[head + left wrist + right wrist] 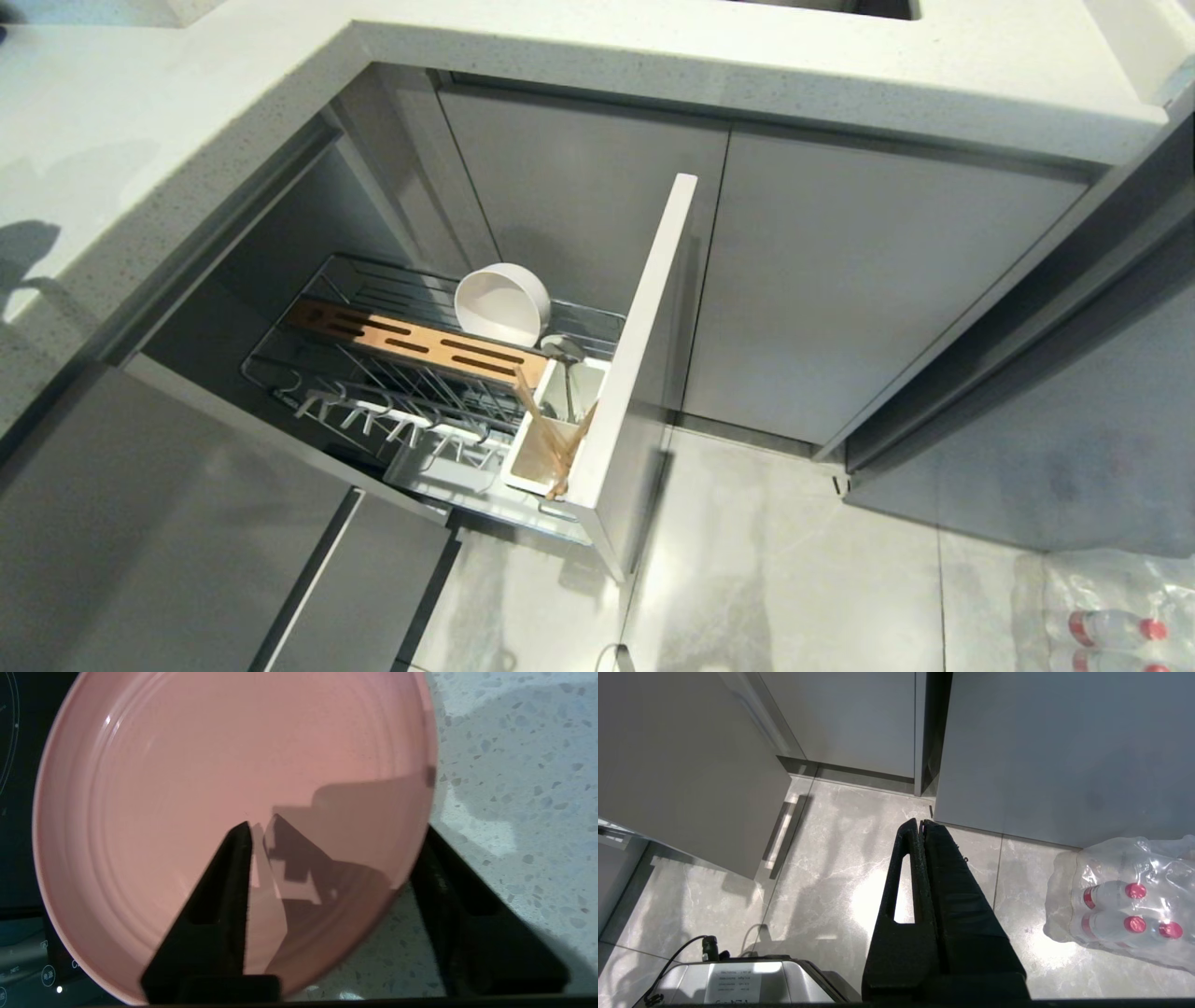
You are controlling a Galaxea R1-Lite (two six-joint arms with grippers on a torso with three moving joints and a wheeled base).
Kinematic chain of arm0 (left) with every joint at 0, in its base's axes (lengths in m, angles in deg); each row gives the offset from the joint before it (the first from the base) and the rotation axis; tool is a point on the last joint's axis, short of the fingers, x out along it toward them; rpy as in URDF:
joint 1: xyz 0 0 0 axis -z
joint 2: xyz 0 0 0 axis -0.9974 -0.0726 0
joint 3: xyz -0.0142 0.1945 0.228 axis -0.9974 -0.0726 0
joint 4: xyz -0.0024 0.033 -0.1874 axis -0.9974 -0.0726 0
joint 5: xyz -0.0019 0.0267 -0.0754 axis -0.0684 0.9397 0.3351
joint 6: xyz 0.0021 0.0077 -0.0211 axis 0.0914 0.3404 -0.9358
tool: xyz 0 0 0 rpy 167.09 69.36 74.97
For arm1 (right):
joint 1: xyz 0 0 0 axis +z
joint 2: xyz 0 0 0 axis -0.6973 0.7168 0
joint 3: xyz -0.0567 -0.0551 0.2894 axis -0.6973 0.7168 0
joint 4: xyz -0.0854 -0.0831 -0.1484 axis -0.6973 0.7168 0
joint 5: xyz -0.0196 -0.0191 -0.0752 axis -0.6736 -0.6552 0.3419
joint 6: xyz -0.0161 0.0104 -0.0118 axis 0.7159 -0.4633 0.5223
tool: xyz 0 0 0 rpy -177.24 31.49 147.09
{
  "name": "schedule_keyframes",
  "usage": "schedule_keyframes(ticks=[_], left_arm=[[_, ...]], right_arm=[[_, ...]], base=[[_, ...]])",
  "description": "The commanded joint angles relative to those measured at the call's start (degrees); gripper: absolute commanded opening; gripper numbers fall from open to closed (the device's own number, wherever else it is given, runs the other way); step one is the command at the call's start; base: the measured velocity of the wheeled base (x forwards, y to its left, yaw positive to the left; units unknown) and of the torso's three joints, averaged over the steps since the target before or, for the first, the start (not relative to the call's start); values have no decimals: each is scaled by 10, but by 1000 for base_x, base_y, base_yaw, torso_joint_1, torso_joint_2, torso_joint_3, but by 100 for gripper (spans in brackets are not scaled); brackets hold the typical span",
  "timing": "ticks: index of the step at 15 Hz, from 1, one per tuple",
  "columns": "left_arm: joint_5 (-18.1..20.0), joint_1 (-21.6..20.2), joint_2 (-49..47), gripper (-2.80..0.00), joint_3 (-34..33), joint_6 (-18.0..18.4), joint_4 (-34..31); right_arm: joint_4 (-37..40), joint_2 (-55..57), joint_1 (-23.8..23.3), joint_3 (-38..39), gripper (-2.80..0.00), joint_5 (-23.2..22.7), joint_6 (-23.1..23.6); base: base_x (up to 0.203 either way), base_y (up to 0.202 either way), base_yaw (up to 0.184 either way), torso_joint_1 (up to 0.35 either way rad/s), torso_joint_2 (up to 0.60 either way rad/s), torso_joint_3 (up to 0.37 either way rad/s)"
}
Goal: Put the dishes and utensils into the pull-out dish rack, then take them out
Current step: Pick up the plate and place it in the cupboard
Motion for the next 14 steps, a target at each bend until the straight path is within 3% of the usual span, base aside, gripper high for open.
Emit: schedule_keyframes(ticks=[1,8,14], left_arm=[[0,-1,1,-280,-3,-3,-1],[5,4,15,-280,-5,-17,2],[3,57,92,-280,64,-11,-3]], right_arm=[[0,0,0,1,-280,0,0],[0,0,0,1,-280,0,0],[0,0,0,1,-280,0,0]], base=[[0,0,0,0,0,0],[0,0,0,0,0,0],[0,0,0,0,0,0]])
